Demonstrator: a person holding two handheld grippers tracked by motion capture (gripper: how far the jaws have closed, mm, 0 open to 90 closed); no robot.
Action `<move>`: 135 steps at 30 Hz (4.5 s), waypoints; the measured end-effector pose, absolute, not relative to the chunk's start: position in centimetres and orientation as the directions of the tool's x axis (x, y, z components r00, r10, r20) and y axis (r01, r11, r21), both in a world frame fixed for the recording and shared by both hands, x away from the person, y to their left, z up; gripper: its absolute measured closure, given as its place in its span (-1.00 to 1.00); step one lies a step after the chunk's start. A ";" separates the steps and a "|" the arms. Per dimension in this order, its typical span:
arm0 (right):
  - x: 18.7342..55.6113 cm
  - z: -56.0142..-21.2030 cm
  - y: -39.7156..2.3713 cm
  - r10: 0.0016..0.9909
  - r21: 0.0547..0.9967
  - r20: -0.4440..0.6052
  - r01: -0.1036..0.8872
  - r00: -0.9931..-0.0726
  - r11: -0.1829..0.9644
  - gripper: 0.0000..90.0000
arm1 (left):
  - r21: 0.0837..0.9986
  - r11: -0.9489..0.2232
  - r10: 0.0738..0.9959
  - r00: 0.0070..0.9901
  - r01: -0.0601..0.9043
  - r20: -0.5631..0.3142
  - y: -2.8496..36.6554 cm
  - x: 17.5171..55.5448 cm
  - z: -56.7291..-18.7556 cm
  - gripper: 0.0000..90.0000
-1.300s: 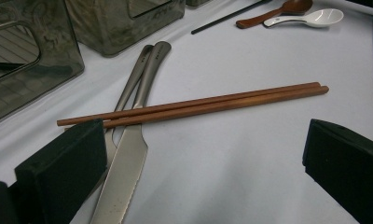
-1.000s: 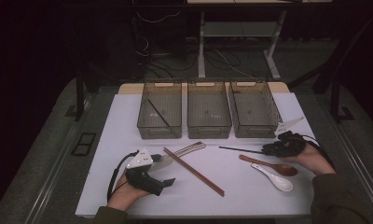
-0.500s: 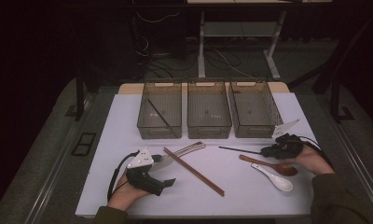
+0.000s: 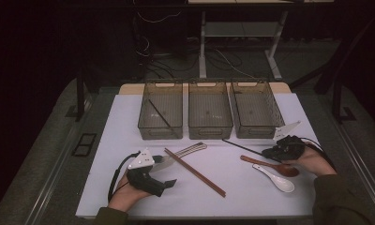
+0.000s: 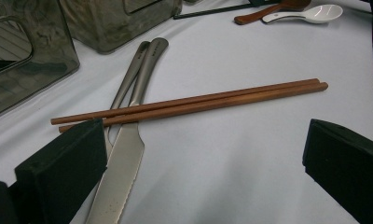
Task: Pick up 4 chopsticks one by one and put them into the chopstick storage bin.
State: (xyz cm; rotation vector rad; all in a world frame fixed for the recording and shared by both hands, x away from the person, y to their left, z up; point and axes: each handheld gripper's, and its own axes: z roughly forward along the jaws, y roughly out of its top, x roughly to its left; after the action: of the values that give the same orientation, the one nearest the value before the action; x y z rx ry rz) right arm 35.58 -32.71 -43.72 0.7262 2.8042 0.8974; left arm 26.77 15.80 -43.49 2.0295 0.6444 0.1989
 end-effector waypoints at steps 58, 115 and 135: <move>35.5 -35.1 -26.8 0.532 0.796 0.057 0.360 -0.845 0.487 0.90 | 0.851 -0.387 0.513 0.850 0.354 -0.120 15.5 26.8 -43.3 -1.00; 47.7 -37.3 -0.9 0.709 0.690 0.043 0.534 -0.704 0.488 0.89 | 0.866 -0.361 0.496 0.858 0.347 -0.137 15.4 26.8 -43.2 -1.00; 45.8 -36.0 -2.7 0.659 0.745 0.101 0.496 -0.745 0.446 -0.14 | 0.863 -0.371 0.492 0.861 0.343 -0.131 15.2 26.7 -43.2 -1.00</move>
State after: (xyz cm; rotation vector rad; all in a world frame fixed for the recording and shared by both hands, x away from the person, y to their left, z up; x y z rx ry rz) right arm 45.80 -2.71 -35.96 1.0103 2.4926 1.1806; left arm 26.72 15.22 -43.21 1.9935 0.6117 0.1800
